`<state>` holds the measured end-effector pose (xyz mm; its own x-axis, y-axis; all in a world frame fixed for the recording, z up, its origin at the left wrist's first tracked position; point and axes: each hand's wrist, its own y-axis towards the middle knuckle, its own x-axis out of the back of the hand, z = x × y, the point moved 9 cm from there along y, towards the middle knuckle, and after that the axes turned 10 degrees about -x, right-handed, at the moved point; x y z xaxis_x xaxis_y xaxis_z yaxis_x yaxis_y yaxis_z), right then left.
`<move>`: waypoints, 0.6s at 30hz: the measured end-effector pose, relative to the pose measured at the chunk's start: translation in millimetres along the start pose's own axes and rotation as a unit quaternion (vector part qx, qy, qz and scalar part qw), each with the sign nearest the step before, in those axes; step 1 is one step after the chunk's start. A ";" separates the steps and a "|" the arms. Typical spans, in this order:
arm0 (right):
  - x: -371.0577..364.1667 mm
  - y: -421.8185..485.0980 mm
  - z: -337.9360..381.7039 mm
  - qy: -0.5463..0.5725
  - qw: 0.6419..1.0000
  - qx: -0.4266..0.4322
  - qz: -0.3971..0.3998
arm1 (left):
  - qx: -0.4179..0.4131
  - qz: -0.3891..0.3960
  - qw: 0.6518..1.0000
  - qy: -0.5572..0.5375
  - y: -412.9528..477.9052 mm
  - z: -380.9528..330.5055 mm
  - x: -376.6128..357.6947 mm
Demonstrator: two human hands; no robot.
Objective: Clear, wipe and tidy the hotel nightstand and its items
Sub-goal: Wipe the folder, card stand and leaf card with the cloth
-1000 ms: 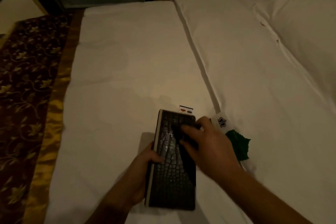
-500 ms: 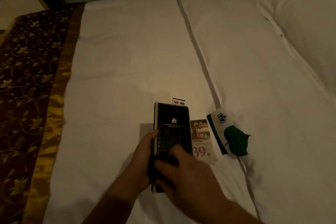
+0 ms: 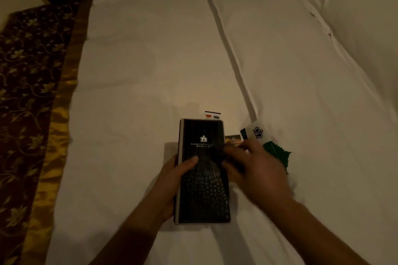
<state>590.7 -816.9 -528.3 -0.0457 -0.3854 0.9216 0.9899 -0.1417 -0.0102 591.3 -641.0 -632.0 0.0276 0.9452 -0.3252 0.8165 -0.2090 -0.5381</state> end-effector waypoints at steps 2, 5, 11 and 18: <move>8.2 18.2 -38.2 0.118 0.982 -0.144 -0.021 | 0.006 0.006 1.000 -0.015 -2.8 1.7 -0.6; -7.7 7.9 -55.8 0.407 0.879 -0.245 0.031 | 0.016 0.017 0.998 -0.055 -6.0 5.0 -0.2; -57.6 -43.5 -14.5 0.676 0.603 -0.353 0.234 | -0.041 0.088 0.991 -0.096 -9.1 -0.3 -22.5; -16.0 -29.5 15.3 0.539 0.815 -0.181 0.108 | 0.063 0.070 0.993 -0.067 -18.5 -0.6 -32.3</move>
<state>564.3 -792.5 -536.8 -0.1610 -0.9869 0.0084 0.8948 -0.1496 -0.4207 575.7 -667.5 -611.0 0.0519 0.8646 -0.4998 0.7308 -0.3740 -0.5710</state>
